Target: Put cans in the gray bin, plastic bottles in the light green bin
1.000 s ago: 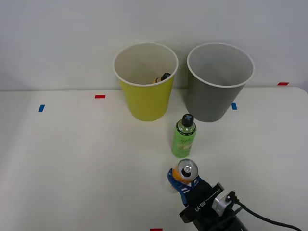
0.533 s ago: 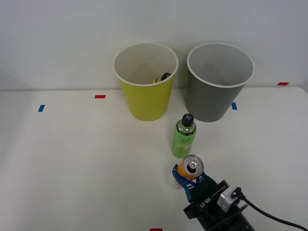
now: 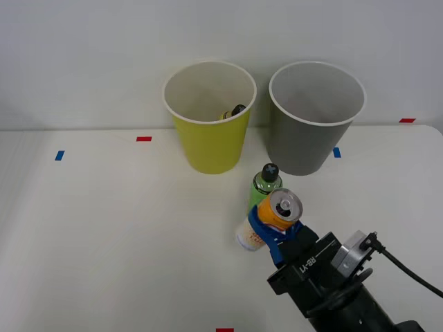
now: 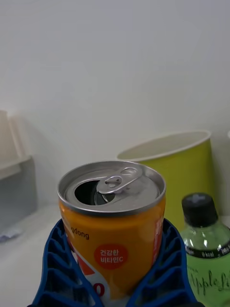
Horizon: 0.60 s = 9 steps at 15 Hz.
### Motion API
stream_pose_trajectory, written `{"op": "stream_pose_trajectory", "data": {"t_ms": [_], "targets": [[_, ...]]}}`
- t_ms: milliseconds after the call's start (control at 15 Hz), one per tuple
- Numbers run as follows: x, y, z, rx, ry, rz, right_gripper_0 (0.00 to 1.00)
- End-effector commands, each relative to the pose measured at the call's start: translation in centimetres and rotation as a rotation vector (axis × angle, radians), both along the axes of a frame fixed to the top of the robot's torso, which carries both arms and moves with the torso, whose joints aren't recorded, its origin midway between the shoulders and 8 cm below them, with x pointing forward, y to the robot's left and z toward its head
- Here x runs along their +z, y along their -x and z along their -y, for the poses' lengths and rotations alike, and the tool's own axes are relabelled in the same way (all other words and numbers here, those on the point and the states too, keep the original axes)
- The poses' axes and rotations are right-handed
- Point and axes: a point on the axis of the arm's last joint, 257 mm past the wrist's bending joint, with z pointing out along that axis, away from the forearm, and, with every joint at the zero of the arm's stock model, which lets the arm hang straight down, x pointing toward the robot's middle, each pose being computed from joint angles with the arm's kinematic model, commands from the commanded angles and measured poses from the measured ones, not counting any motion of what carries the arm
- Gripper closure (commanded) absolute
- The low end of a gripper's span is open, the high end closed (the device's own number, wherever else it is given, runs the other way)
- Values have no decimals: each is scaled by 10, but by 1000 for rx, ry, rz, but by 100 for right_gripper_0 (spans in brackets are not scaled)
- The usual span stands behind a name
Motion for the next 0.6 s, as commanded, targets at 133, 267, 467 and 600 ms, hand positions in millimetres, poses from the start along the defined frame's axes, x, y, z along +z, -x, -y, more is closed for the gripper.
{"op": "stream_pose_trajectory", "data": {"t_ms": [133, 267, 467, 600], "targets": [[51, -10, 2, 6, -73, 33, 100], [79, -23, 1, 15, -117, 30, 100], [127, -41, 9, 32, -193, 40, 100], [150, -60, 18, 36, -207, 51, 100]]}}
